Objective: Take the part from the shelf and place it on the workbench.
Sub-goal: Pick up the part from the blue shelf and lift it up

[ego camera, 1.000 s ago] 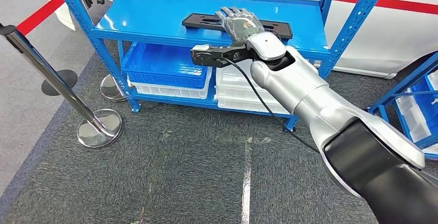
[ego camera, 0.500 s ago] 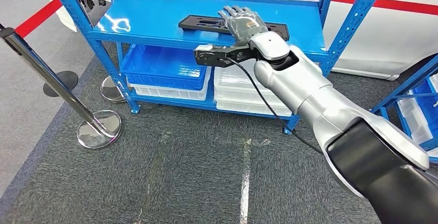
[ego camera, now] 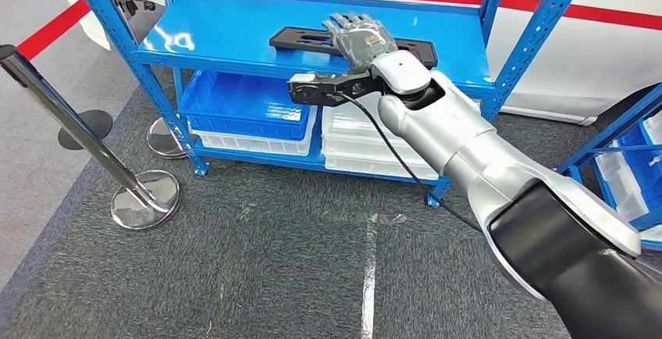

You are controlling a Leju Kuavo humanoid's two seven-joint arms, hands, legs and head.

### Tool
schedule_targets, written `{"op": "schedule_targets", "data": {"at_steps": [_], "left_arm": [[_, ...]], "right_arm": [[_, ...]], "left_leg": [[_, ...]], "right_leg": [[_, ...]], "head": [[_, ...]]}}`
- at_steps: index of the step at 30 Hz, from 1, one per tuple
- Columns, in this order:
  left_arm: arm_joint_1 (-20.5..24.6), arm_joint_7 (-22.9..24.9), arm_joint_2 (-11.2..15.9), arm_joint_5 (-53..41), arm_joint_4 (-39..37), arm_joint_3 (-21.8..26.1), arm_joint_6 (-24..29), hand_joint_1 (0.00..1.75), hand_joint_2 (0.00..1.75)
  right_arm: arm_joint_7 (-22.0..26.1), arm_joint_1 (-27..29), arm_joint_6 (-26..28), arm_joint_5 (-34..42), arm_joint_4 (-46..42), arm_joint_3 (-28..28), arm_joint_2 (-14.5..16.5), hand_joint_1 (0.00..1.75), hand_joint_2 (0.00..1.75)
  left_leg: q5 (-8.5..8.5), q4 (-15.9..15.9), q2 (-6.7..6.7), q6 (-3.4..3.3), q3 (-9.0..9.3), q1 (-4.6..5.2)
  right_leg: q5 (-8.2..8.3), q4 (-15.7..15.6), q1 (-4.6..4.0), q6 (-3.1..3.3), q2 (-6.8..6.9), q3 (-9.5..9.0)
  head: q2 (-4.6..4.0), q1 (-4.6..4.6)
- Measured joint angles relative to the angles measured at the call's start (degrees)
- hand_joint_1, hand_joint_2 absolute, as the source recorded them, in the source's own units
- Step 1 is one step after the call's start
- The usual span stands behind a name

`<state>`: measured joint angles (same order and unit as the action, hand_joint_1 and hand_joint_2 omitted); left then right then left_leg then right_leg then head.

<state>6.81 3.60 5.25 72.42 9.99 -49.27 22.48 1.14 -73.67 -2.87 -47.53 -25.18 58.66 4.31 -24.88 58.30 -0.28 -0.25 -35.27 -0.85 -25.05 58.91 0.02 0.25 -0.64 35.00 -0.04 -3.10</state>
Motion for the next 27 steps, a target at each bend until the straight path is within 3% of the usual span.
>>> {"op": "schedule_targets", "data": {"at_steps": [2,5,6,7,8,10,11,13,15,17,20,21,22,23,25,27], "left_arm": [[-0.1,-0.2,-0.1,0.0,0.0,0.0,0.0,0.00,0.00],[0.0,-0.2,-0.1,0.0,0.0,0.0,0.0,0.00,0.00],[0.0,-0.1,-0.1,0.0,0.0,0.0,0.0,0.00,0.00],[-0.1,-0.1,-0.1,0.0,0.0,0.0,0.0,0.00,0.00],[-0.1,0.0,-0.1,0.0,0.0,0.0,0.1,0.00,0.00],[-0.3,0.2,-0.2,0.0,0.0,0.0,0.1,0.00,0.00],[-0.3,0.3,-0.2,0.0,0.0,0.0,0.2,0.00,0.00],[-0.3,0.4,-0.3,0.1,0.0,0.0,0.2,0.00,0.00],[-0.3,0.5,-0.3,0.1,0.0,0.0,0.3,0.00,0.00],[-0.3,0.5,-0.3,0.1,0.0,0.0,0.3,0.00,0.00],[-0.3,0.4,-0.3,0.1,0.0,0.0,0.2,0.00,0.00],[-0.3,0.4,-0.3,0.1,0.0,0.0,0.2,0.00,0.00],[-0.4,0.5,-0.3,0.1,0.0,0.0,0.2,0.00,0.00],[-0.5,0.5,-0.3,0.1,0.0,0.0,0.3,0.00,0.00],[-0.6,0.7,-0.3,0.1,0.0,0.0,0.3,0.00,0.00],[-0.5,0.8,-0.3,0.1,0.0,0.0,0.4,0.00,0.00]], "right_arm": [[0.1,0.0,0.0,-0.1,-0.1,0.0,0.2,0.00,0.00],[0.1,0.3,0.0,-0.3,-0.2,0.0,0.4,0.00,0.00],[0.2,0.5,-0.1,-0.3,-0.2,0.0,0.4,0.00,0.00],[0.2,0.7,-0.1,-0.4,-0.2,0.0,0.4,0.00,0.00],[0.2,0.8,-0.1,-0.4,-0.2,0.0,0.5,0.00,0.00],[0.2,0.7,-0.1,-0.4,-0.2,0.0,0.5,0.00,0.00],[0.2,0.6,-0.1,-0.4,-0.2,0.0,0.5,0.00,0.00],[0.3,0.5,-0.1,-0.4,-0.3,0.0,0.6,0.00,0.00],[0.3,0.5,-0.1,-0.4,-0.3,0.0,0.8,0.00,0.00],[0.4,0.4,-0.1,-0.4,-0.4,0.0,1.0,0.00,0.00],[0.5,0.4,-0.1,-0.5,-0.4,0.0,1.3,0.00,0.00],[0.6,0.5,-0.1,-0.5,-0.4,0.0,1.4,0.00,0.00],[0.6,0.6,-0.1,-0.5,-0.4,0.0,1.4,0.00,0.00],[0.7,0.7,-0.1,-0.5,-0.4,0.0,1.5,0.00,0.00],[0.7,0.6,-0.1,-0.5,-0.4,0.0,1.5,0.00,0.00],[0.7,0.5,-0.1,-0.5,-0.4,0.0,1.5,0.00,0.00]], "left_leg": [[0.08,-0.5,0.08,-0.58,0.53,-0.36],[-0.18,-0.6,0.08,-1.18,0.84,-0.37],[-0.31,-0.5,0.02,-1.25,0.91,-0.36],[-0.48,-0.4,-0.05,-1.25,1.03,-0.36],[-0.71,-0.3,-0.15,-1.19,1.22,-0.36],[-1.35,0.0,-0.33,-0.84,1.68,-0.29],[-1.65,0.2,-0.38,-0.57,1.77,-0.21],[-1.97,0.2,-0.41,0.06,1.74,-0.10],[-2.18,0.1,-0.31,0.70,1.75,-0.20],[-3.34,1.9,-0.13,1.31,1.09,-0.30],[-7.14,11.8,-0.03,1.91,-4.04,-0.35],[-7.63,14.7,-0.02,2.00,-5.91,-0.36],[-7.09,15.8,-0.02,2.03,-6.95,-0.36],[-5.44,14.6,-0.02,1.99,-6.92,-0.36],[-0.80,7.6,-0.01,1.68,-4.43,-0.33],[1.29,1.9,-0.02,1.16,-1.94,-0.03]], "right_leg": [[-1.61,2.6,-0.02,-0.49,0.12,1.11],[-5.93,13.5,0.16,-0.90,0.25,6.91],[-6.24,16.0,0.20,-0.97,0.27,8.49],[-5.43,16.3,0.25,-0.96,0.28,9.08],[-3.62,14.4,0.30,-0.87,0.29,8.52],[0.67,6.8,0.25,-0.43,0.31,5.15],[1.75,3.4,0.13,-0.18,0.31,3.56],[1.76,0.6,-0.16,0.19,0.27,2.13],[1.64,0.1,-0.12,0.58,0.19,1.92],[1.59,-0.4,0.13,1.08,0.13,1.36],[1.14,-0.6,0.22,1.75,0.13,0.57],[0.93,-0.5,0.18,1.86,0.11,0.33],[0.69,-0.5,0.16,1.90,0.08,0.06],[0.41,-0.5,0.15,1.87,0.05,-0.27],[-0.23,-0.3,0.14,1.67,-0.01,-0.98],[-0.70,-0.2,-0.04,1.29,-0.08,-1.19]], "head": [[0.00,0.20],[0.00,0.51],[0.00,0.52],[0.00,0.52],[0.00,0.52],[0.00,0.52],[0.00,0.50],[0.00,0.39],[0.00,0.35],[0.00,0.26],[0.00,0.09],[0.00,0.10],[0.00,0.10],[0.00,0.09],[0.00,0.11],[0.00,0.12]]}}
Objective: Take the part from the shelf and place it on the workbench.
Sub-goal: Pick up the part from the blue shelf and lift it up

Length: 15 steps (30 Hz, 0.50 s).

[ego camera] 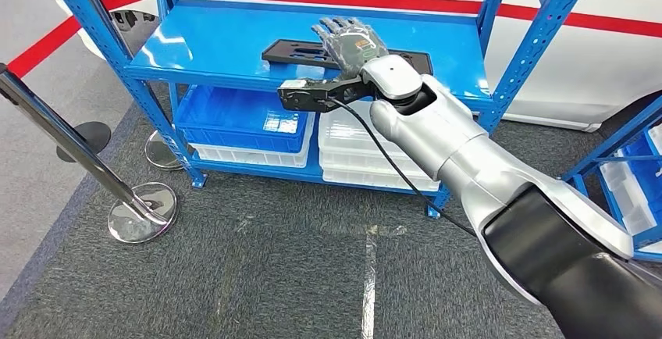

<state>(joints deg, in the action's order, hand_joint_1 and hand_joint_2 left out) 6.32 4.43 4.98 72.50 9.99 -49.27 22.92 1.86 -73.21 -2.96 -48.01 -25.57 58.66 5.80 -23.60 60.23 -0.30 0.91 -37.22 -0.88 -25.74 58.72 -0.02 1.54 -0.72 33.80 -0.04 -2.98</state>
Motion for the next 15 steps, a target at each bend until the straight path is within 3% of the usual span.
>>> {"op": "schedule_targets", "data": {"at_steps": [2,5,6,8,9,10,11,12,14,15], "left_arm": [[0.1,0.0,0.0,0.0,0.0,0.0,0.0,0.00,0.00],[0.1,-0.1,0.0,0.1,0.0,0.0,0.0,0.00,0.00],[0.0,-0.2,0.0,0.1,0.0,0.0,0.0,0.00,0.00],[0.0,-0.2,0.0,0.0,0.0,0.0,0.0,0.00,0.00],[0.0,-0.2,0.0,0.0,0.0,0.0,0.0,0.00,0.00],[0.0,-0.1,0.0,-0.1,0.0,0.0,0.0,0.00,0.00],[0.0,-0.1,0.0,-0.1,0.0,0.0,0.1,0.00,0.00],[0.0,0.0,0.0,-0.2,0.0,0.0,0.2,0.00,0.00],[0.0,0.0,-0.1,-0.3,0.0,0.0,0.3,0.00,0.00],[0.0,0.1,-0.1,-0.3,0.0,0.0,0.3,0.00,0.00]], "right_arm": [[0.0,-0.1,0.0,0.0,0.0,0.0,0.0,0.00,0.00],[0.1,-0.1,0.0,0.0,-0.1,0.0,0.1,0.00,0.00],[0.1,-0.2,0.0,0.0,-0.1,0.0,0.1,0.00,0.00],[0.1,-0.1,-0.1,0.1,-0.1,0.0,0.1,0.00,0.00],[0.1,0.1,-0.1,0.1,-0.1,0.0,0.1,0.00,0.00],[0.2,0.3,-0.2,0.1,-0.1,0.0,0.1,0.00,0.00],[0.2,0.5,-0.3,0.2,-0.1,0.0,0.1,0.00,0.00],[0.2,0.6,-0.3,0.2,-0.1,0.0,0.1,0.00,0.00],[0.2,0.5,-0.3,0.2,-0.1,0.0,0.1,0.00,0.00],[0.2,0.3,-0.3,0.2,-0.1,0.0,0.1,0.00,0.00]], "left_leg": [[-0.41,-1.5,-0.04,-0.58,0.69,0.32],[-0.58,-2.1,0.02,-1.44,1.22,-0.04],[-0.61,-2.3,0.05,-1.74,1.50,-0.18],[-0.90,-2.4,0.08,-2.24,1.90,-0.14],[-1.07,-2.3,0.07,-2.42,2.07,-0.09],[-1.26,-2.3,0.04,-2.51,2.28,-0.07],[-1.48,-2.3,-0.02,-2.52,2.55,-0.05],[-1.73,-2.2,-0.09,-2.45,2.87,-0.03],[-2.32,-2.0,-0.24,-2.15,3.43,0.10],[-2.55,-2.0,-0.29,-1.93,3.55,0.18]], "right_leg": [[-0.11,-0.1,-0.14,-0.40,-0.02,0.11],[-1.04,0.8,-0.19,-1.09,0.08,0.39],[-2.22,3.1,-0.18,-1.34,0.13,1.41],[-5.29,10.7,-0.02,-1.65,0.21,5.30],[-6.35,14.4,0.04,-1.70,0.22,7.48],[-6.41,16.5,0.08,-1.70,0.23,8.89],[-5.29,16.2,0.10,-1.62,0.24,9.27],[-3.17,13.7,0.11,-1.45,0.25,8.48],[1.25,5.6,-0.11,-0.85,0.24,5.11],[2.32,2.5,-0.24,-0.60,0.24,3.68]], "head": [[0.00,0.00],[0.00,0.07],[0.00,0.13],[0.00,0.20],[0.00,0.21],[0.00,0.23],[0.00,0.22],[0.00,0.22],[0.00,0.22],[0.00,0.22]]}}
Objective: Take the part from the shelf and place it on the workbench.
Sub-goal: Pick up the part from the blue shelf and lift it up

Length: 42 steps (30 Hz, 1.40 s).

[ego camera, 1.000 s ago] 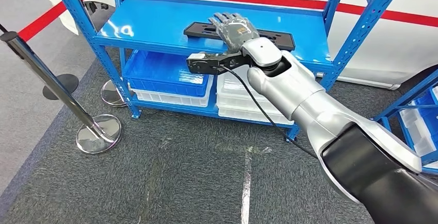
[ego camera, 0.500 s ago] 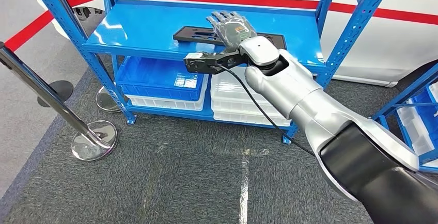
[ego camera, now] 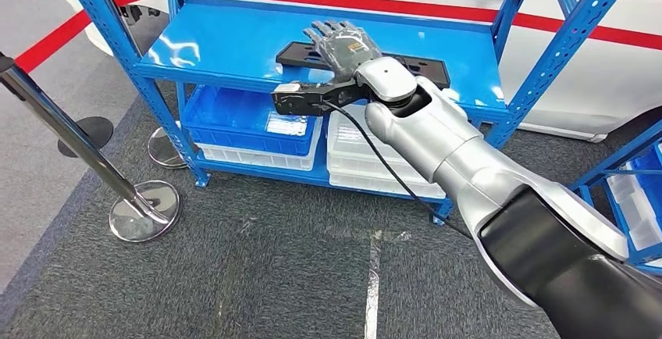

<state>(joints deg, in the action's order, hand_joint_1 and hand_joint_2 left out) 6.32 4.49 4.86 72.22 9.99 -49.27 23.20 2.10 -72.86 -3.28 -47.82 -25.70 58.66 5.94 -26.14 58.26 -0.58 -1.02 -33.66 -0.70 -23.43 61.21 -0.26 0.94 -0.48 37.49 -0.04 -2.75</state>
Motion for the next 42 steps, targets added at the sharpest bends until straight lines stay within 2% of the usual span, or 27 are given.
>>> {"op": "schedule_targets", "data": {"at_steps": [1,4,6,7,9,10,11,12,13,15,16,19,21,22,24,25,26,27,29,31,33,35,36,38,40,41,42], "left_arm": [[0.0,0.0,-0.1,0.0,0.0,0.0,0.0,0.00,0.00],[0.1,0.1,-0.1,-0.1,0.0,0.0,0.0,0.00,0.00],[0.1,0.1,-0.2,-0.1,0.0,0.0,-0.1,0.00,0.00],[0.1,0.1,-0.2,-0.2,0.0,0.0,-0.1,0.00,0.00],[0.1,0.1,-0.2,-0.2,0.0,0.0,-0.1,0.00,0.00],[0.0,0.1,-0.2,-0.2,0.0,0.0,-0.1,0.00,0.00],[0.0,0.1,-0.2,-0.2,0.0,0.0,-0.1,0.00,0.00],[-0.1,0.1,-0.2,-0.2,0.0,0.0,-0.1,0.00,0.00],[-0.1,0.1,-0.2,-0.2,0.0,0.0,-0.1,0.00,0.00],[-0.1,0.1,-0.2,-0.3,0.0,-0.1,-0.1,0.00,0.00],[0.0,0.0,-0.2,-0.4,0.0,-0.1,-0.1,0.00,0.00],[0.1,0.0,-0.2,-0.7,0.0,-0.2,-0.1,0.00,0.00],[0.0,0.0,-0.2,-0.7,0.0,-0.2,-0.1,0.00,0.00],[0.0,-0.1,-0.3,-0.7,0.0,-0.2,-0.1,0.00,0.00],[0.0,-0.3,-0.2,-0.7,0.0,-0.2,-0.1,0.00,0.00],[0.0,-0.3,-0.2,-0.7,0.0,-0.2,-0.1,0.00,0.00],[0.0,-0.4,-0.2,-0.7,0.0,-0.2,-0.1,0.00,0.00],[0.0,-0.3,-0.2,-0.7,0.0,-0.2,-0.1,0.00,0.00],[0.0,0.1,-0.2,-0.7,0.0,-0.2,0.0,0.00,0.00],[0.1,0.5,-0.2,-0.7,0.0,-0.2,0.1,0.00,0.00],[0.1,1.0,-0.3,-0.7,0.0,-0.2,0.2,0.00,0.00],[0.1,1.5,-0.3,-0.8,0.0,-0.2,0.5,0.00,0.00],[0.1,1.7,-0.3,-0.8,0.0,-0.3,0.6,0.00,0.00],[0.1,2.3,-0.3,-0.8,0.0,-0.3,1.0,0.00,0.00],[0.1,2.7,-0.2,-0.8,0.0,-0.3,1.3,0.00,0.00],[0.0,2.9,-0.2,-0.8,0.0,-0.3,1.4,0.00,0.00],[0.0,3.1,-0.2,-0.8,0.0,-0.3,1.4,0.00,0.00]], "right_arm": [[0.0,-0.1,0.0,0.0,0.0,0.0,0.0,0.00,0.00],[0.3,-0.1,-0.1,0.1,0.0,0.0,0.0,0.00,0.00],[0.3,-0.2,-0.1,0.1,-0.1,0.0,0.0,0.00,0.00],[0.3,-0.2,-0.2,0.2,-0.1,0.0,0.0,0.00,0.00],[0.3,0.0,-0.3,0.2,-0.1,0.0,0.1,0.00,0.00],[0.3,0.1,-0.4,0.2,-0.1,0.0,0.2,0.00,0.00],[0.3,0.2,-0.4,0.2,-0.1,0.0,0.2,0.00,0.00],[0.3,0.3,-0.5,0.2,-0.1,0.0,0.2,0.00,0.00],[0.4,0.3,-0.5,0.2,-0.1,0.0,0.2,0.00,0.00],[0.4,0.1,-0.7,0.2,-0.1,0.0,0.2,0.00,0.00],[0.4,0.0,-0.9,0.2,-0.2,0.0,0.3,0.00,0.00],[0.4,0.0,-1.4,0.2,-0.2,0.0,0.5,0.00,0.00],[0.4,-0.1,-1.5,0.3,-0.2,0.0,0.5,0.00,0.00],[0.4,-0.1,-1.5,0.3,-0.2,0.0,0.5,0.00,0.00],[0.4,0.0,-1.6,0.4,-0.2,0.0,0.5,0.00,0.00],[0.4,0.3,-1.7,0.4,-0.1,0.0,0.5,0.00,0.00],[0.4,0.6,-1.7,0.5,-0.1,0.0,0.5,0.00,0.00],[0.4,0.8,-1.7,0.6,-0.1,0.0,0.5,0.00,0.00],[0.4,1.1,-1.9,1.0,-0.1,0.0,0.5,0.00,0.00],[0.4,1.1,-2.3,1.3,-0.1,0.0,0.5,0.00,0.00],[0.4,1.4,-2.6,1.5,-0.1,0.0,0.5,0.00,0.00],[0.2,1.7,-3.2,1.8,0.0,0.0,0.4,0.00,0.00],[0.0,1.9,-3.6,2.0,0.0,0.0,0.4,0.00,0.00],[-0.5,2.3,-4.5,2.3,0.1,0.0,0.4,0.00,0.00],[-0.8,3.1,-4.9,2.4,0.3,0.0,0.3,0.00,0.00],[-1.0,3.6,-5.0,2.5,0.4,0.0,0.3,0.00,0.00],[-1.2,3.9,-5.3,2.5,0.5,0.0,0.3,0.00,0.00]], "left_leg": [[-0.15,0.0,-0.02,0.24,0.03,0.05],[-0.47,-0.1,0.04,1.11,0.09,-0.01],[-1.95,2.3,0.18,1.74,-0.85,-0.06],[-3.35,5.2,0.25,2.01,-2.28,-0.15],[-6.06,12.6,0.28,2.48,-6.34,-0.27],[-6.32,15.0,0.29,2.64,-7.93,-0.34],[-5.41,15.2,0.30,2.74,-8.52,-0.40],[-3.42,13.0,0.31,2.79,-7.93,-0.47],[-0.90,9.2,0.33,2.80,-6.52,-0.53],[1.90,2.5,0.30,2.53,-3.54,-0.41],[2.14,0.9,0.25,2.23,-2.79,-0.27],[1.71,0.2,0.17,1.14,-2.40,-0.18],[1.69,-0.2,0.22,0.46,-1.90,-0.41],[1.64,-0.3,0.25,0.15,-1.63,-0.47],[1.41,-0.3,0.27,-0.31,-1.40,-0.36],[1.27,-0.3,0.25,-0.43,-1.29,-0.31],[1.09,-0.2,0.21,-0.50,-1.12,-0.28],[0.88,-0.2,0.16,-0.50,-0.91,-0.25],[0.34,0.1,0.04,-0.30,-0.51,-0.20],[-0.09,0.4,-0.04,0.16,-0.49,-0.02],[-0.24,0.4,-0.05,0.71,-0.56,0.09],[-0.73,0.7,0.06,1.28,-0.74,-0.02],[-1.53,1.9,0.14,1.57,-1.22,-0.07],[-4.40,7.6,0.26,2.14,-3.86,-0.19],[-6.86,14.8,0.28,2.51,-7.72,-0.31],[-6.91,16.6,0.29,2.61,-8.93,-0.34],[-5.76,16.1,0.29,2.64,-9.08,-0.37]], "right_leg": [[0.27,-1.7,-0.16,0.17,-0.02,-0.82],[-0.07,-2.9,-0.11,0.52,-0.07,-1.47],[-0.04,-3.6,0.31,0.94,0.01,-2.16],[-0.09,-3.8,0.44,1.13,0.03,-2.46],[-0.35,-3.8,0.49,1.35,-0.04,-2.73],[-0.53,-3.7,0.49,1.36,-0.09,-2.86],[-0.76,-3.6,0.50,1.32,-0.14,-3.03],[-1.05,-3.5,0.53,1.23,-0.18,-3.25],[-1.42,-3.3,0.56,1.08,-0.19,-3.51],[-2.10,-2.8,0.44,0.62,-0.21,-3.74],[-2.27,-2.7,0.35,0.36,-0.22,-3.69],[-2.48,-2.7,0.24,-0.27,-0.22,-3.43],[-3.76,-0.8,0.29,-0.76,-0.09,-2.62],[-5.07,1.9,0.34,-1.00,-0.02,-1.29],[-7.85,9.8,0.41,-1.25,0.05,2.90],[-8.40,12.8,0.43,-1.29,0.06,4.82],[-7.81,13.8,0.43,-1.26,0.07,5.82],[-6.21,12.6,0.42,-1.14,0.07,5.68],[-1.77,5.3,0.35,-0.65,0.07,2.86],[0.16,-0.7,0.11,-0.21,0.04,0.13],[-0.10,-2.1,-0.11,-0.02,-0.07,-0.58],[-0.01,-2.5,0.20,0.38,-0.16,-0.89],[0.02,-2.8,0.37,0.62,-0.15,-1.14],[-0.06,-3.1,0.55,0.99,-0.14,-1.60],[-0.29,-3.0,0.56,1.20,-0.15,-1.78],[-0.43,-2.9,0.56,1.23,-0.18,-1.84],[-0.60,-2.7,0.57,1.20,-0.25,-1.90]], "head": [[0.00,-0.02],[0.00,-0.01],[0.00,-0.13],[0.00,-0.21],[0.00,-0.33],[0.00,-0.34],[0.00,-0.33],[0.00,-0.33],[0.00,-0.33],[0.00,-0.33],[0.00,-0.32],[0.00,-0.22],[0.00,-0.05],[0.00,0.00],[0.00,0.10],[0.00,0.09],[0.00,0.11],[0.00,0.10],[0.00,0.10],[0.00,0.07],[0.00,0.05],[0.00,0.05],[0.00,-0.06],[0.00,-0.28],[0.00,-0.35],[0.00,-0.34],[0.00,-0.36]]}}
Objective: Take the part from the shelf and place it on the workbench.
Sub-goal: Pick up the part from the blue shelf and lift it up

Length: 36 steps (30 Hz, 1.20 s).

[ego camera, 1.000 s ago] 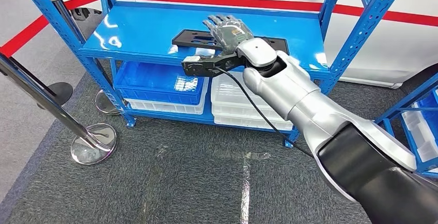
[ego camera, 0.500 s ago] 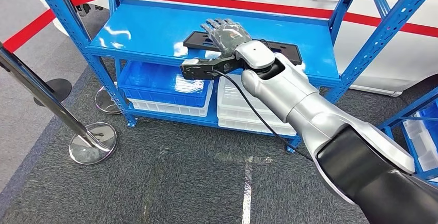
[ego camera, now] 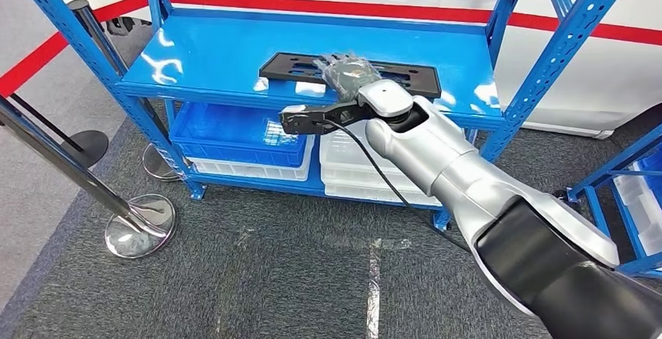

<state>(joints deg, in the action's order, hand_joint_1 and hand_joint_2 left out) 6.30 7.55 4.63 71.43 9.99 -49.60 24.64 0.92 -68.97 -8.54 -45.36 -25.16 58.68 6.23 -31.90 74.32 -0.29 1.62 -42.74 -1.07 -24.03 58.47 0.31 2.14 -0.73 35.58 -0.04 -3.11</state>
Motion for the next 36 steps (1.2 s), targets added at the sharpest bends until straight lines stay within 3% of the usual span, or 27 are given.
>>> {"op": "schedule_targets", "data": {"at_steps": [3,5,9,11,13,15,17,19,21,23,25,28,29,30,31,33,34,36], "left_arm": [[0.0,0.7,0.0,0.0,0.0,0.0,0.5,0.00,0.00],[0.2,1.4,0.1,0.0,0.0,0.0,1.0,0.00,0.00],[0.2,2.2,0.1,0.0,0.0,-0.1,1.5,0.00,0.00],[0.2,2.2,0.1,0.1,0.0,-0.1,1.6,0.00,0.00],[0.2,2.2,0.1,0.1,0.0,-0.1,1.7,0.00,0.00],[0.2,2.2,0.1,0.1,0.0,-0.1,1.8,0.00,0.00],[0.2,2.2,0.1,0.1,0.0,-0.1,1.8,0.00,0.00],[0.2,2.2,0.1,0.1,0.0,-0.1,1.8,0.00,0.00],[0.3,2.2,0.1,0.2,0.0,-0.1,1.8,0.00,0.00],[0.4,2.2,0.1,0.3,0.0,-0.1,1.8,0.00,0.00],[0.4,2.1,0.1,0.5,0.0,-0.1,1.8,0.00,0.00],[0.5,2.0,0.2,0.7,0.0,-0.1,1.8,0.00,0.00],[0.4,1.9,0.2,0.7,0.0,-0.1,1.8,0.00,0.00],[0.4,1.9,0.2,0.7,0.0,-0.1,1.8,0.00,0.00],[0.4,2.0,0.2,0.7,0.0,-0.1,1.8,0.00,0.00],[0.4,2.2,0.2,0.7,0.0,-0.1,1.8,0.00,0.00],[0.4,2.2,0.2,0.6,0.0,-0.1,1.8,0.00,0.00],[0.5,2.4,0.3,0.5,0.0,-0.1,1.8,0.00,0.00]], "right_arm": [[-1.0,0.3,-1.2,0.0,0.4,0.0,-0.2,0.00,0.00],[-1.7,0.6,-1.6,0.0,0.7,0.0,-0.6,0.00,0.00],[-2.1,1.4,-1.6,0.2,1.3,0.0,-1.6,0.00,0.00],[-2.1,1.5,-1.6,0.2,1.5,0.0,-2.1,0.00,0.00],[-2.1,1.8,-1.6,0.2,1.6,0.0,-2.5,0.00,0.00],[-2.1,2.3,-1.6,0.3,1.8,0.0,-2.9,0.00,0.00],[-2.1,2.3,-1.7,0.3,1.9,0.0,-3.0,0.00,0.00],[-2.1,2.2,-1.8,0.2,2.0,0.0,-3.2,0.00,0.87],[-2.0,2.2,-1.8,0.1,2.0,0.0,-3.2,0.00,1.75],[-1.9,2.3,-1.7,0.0,2.0,0.0,-3.2,0.00,1.75],[-1.9,2.3,-1.5,0.0,2.0,0.0,-3.2,0.00,1.75],[-1.7,2.3,-1.2,-0.2,2.0,0.0,-3.2,0.00,1.75],[-1.6,2.3,-1.0,-0.3,2.0,0.0,-3.2,0.00,1.75],[-1.6,2.4,-0.9,-0.3,2.0,0.0,-3.2,0.00,1.75],[-1.5,2.4,-0.7,-0.4,2.0,0.0,-3.2,0.00,1.75],[-1.5,2.3,-0.4,-0.6,2.0,0.0,-3.2,0.00,1.75],[-1.4,2.3,-0.2,-0.7,2.0,0.0,-3.2,0.00,1.75],[-1.3,2.3,0.0,-0.8,2.0,0.0,-3.2,0.00,1.75]], "left_leg": [[5.91,-10.7,0.02,-0.23,4.49,0.01],[6.93,-14.9,-0.05,-0.79,6.57,0.28],[6.84,-15.7,-0.06,-2.15,7.21,0.23],[6.82,-16.0,0.04,-2.81,7.58,0.10],[6.60,-16.0,0.06,-3.27,7.72,0.14],[6.31,-15.8,0.00,-3.38,7.94,0.15],[5.89,-15.6,-0.10,-3.23,8.31,0.15],[5.38,-15.4,-0.17,-2.84,8.54,0.26],[5.19,-15.4,-0.21,-2.25,8.50,0.43],[5.07,-15.3,-0.19,-1.61,8.48,0.45],[3.82,-12.9,-0.01,-0.94,7.57,0.39],[-0.40,-3.1,0.12,-0.27,2.67,0.33],[-0.94,-0.5,0.13,-0.16,1.09,0.32],[-0.43,0.3,0.13,-0.11,0.30,0.32],[1.12,-1.0,0.13,-0.14,0.52,0.32],[5.46,-8.2,0.13,-0.50,3.37,0.36],[6.81,-11.8,0.10,-0.77,4.99,0.50],[7.28,-15.2,0.02,-1.36,6.58,0.80]], "right_leg": [[-0.82,0.6,-0.02,-0.44,-0.17,-0.28],[-1.13,0.8,-0.18,-0.92,-0.17,-0.27],[-1.90,1.5,-0.24,-1.82,-0.04,-0.07],[-4.34,6.0,-0.15,-2.23,0.09,2.09],[-7.24,13.8,-0.10,-2.45,0.14,6.17],[-7.14,17.2,-0.02,-2.50,0.16,8.55],[-3.29,12.3,0.07,-2.28,0.17,6.74],[-0.16,4.9,-0.01,-1.92,0.16,3.42],[0.29,1.4,-0.21,-1.67,0.11,1.77],[0.22,0.9,-0.18,-1.34,0.08,1.43],[0.22,0.4,0.07,-0.84,0.10,0.92],[-0.12,0.3,0.12,-0.22,0.12,0.24],[-0.28,0.4,0.09,-0.09,0.11,0.12],[-0.44,0.5,0.07,-0.02,0.09,0.01],[-0.62,0.5,0.07,-0.01,0.06,-0.14],[-1.04,0.6,0.05,-0.16,0.02,-0.58],[-1.22,0.7,-0.05,-0.30,0.00,-0.70],[-1.32,0.6,-0.23,-0.69,-0.01,-0.66]], "head": [[0.00,-0.02],[0.00,-0.03],[0.00,0.06],[0.00,0.14],[0.00,0.16],[0.00,0.16],[0.00,0.17],[0.00,0.17],[0.00,0.10],[0.00,0.09],[0.00,0.02],[0.00,-0.16],[0.00,-0.15],[0.00,-0.16],[0.00,-0.15],[0.00,-0.14],[0.00,-0.13],[0.00,-0.10]]}}
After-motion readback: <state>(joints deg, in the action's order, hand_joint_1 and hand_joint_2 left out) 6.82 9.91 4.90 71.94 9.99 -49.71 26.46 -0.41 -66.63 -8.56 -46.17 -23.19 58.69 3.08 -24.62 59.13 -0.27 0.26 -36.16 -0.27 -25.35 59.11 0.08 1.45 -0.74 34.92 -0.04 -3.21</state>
